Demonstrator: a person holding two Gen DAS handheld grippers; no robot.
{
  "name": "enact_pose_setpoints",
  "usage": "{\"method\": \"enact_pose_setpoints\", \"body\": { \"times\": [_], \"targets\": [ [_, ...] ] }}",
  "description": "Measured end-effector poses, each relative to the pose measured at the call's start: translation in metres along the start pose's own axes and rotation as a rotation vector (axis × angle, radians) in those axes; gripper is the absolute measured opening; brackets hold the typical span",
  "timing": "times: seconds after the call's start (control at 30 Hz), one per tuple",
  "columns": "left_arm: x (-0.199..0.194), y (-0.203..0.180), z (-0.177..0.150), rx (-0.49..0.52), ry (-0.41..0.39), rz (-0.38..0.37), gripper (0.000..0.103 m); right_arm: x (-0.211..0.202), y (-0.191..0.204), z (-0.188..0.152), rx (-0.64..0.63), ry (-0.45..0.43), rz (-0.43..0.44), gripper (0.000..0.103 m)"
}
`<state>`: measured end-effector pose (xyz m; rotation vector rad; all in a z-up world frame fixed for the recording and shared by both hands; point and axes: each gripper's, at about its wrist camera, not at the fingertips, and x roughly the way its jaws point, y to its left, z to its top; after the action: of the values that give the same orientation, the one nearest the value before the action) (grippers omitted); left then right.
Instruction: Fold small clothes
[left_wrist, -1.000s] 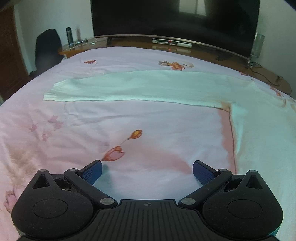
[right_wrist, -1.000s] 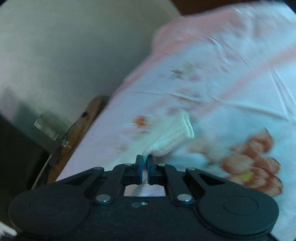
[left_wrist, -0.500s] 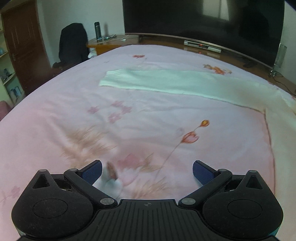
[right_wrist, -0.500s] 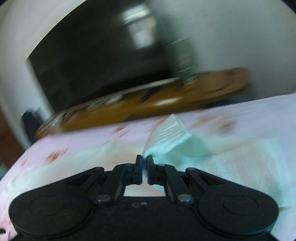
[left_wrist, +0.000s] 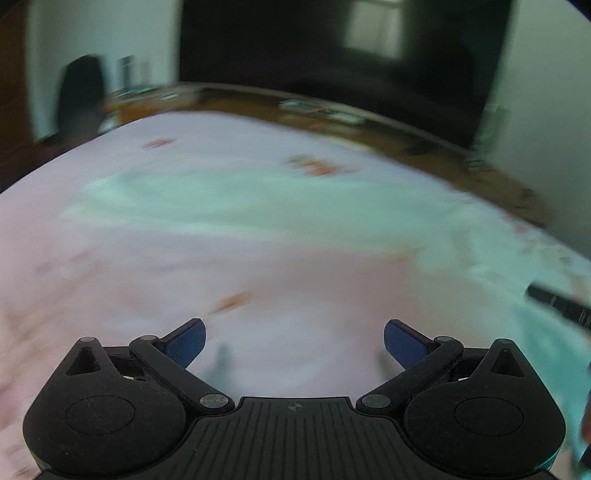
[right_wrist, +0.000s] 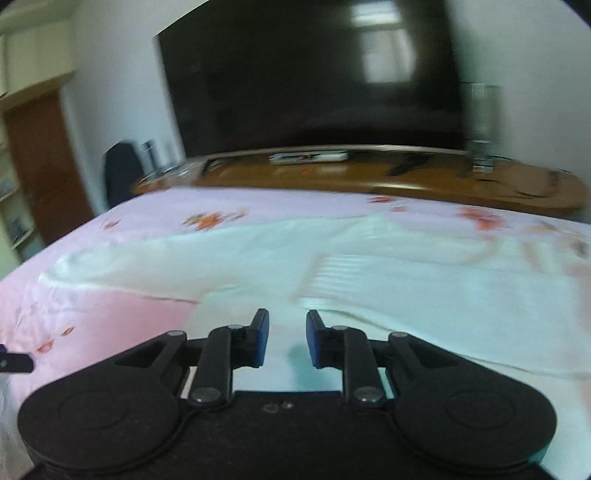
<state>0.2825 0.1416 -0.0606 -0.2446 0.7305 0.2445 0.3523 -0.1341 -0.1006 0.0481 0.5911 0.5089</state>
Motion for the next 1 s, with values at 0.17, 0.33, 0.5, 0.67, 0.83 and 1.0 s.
{"method": "enact_pose_setpoints", "body": {
  "times": [0.17, 0.33, 0.5, 0.67, 0.83, 1.0],
  "targets": [
    [0.046, -0.080, 0.029, -0.017, 0.058, -0.244, 0.057, -0.025, -0.051, -0.009, 0.099, -0.025, -0.106, 0.023],
    [0.115, -0.123, 0.034, -0.159, 0.195, -0.397, 0.040, -0.036, -0.092, -0.019, 0.197, -0.047, -0.180, 0.024],
    [0.153, -0.131, 0.037, -0.315, 0.234, -0.448, 0.034, -0.045, -0.114, -0.033, 0.236, -0.048, -0.209, 0.024],
    [0.165, -0.131, 0.042, -0.333, 0.217, -0.433, 0.003, -0.046, -0.127, -0.042, 0.266, -0.039, -0.234, 0.025],
    [0.130, -0.096, 0.070, -0.195, 0.035, -0.365, 0.003, -0.049, -0.136, -0.043, 0.292, -0.037, -0.262, 0.025],
    [0.133, -0.058, 0.067, -0.176, 0.048, -0.293, 0.003, -0.049, -0.143, -0.041, 0.297, -0.052, -0.295, 0.025]
  ]
}}
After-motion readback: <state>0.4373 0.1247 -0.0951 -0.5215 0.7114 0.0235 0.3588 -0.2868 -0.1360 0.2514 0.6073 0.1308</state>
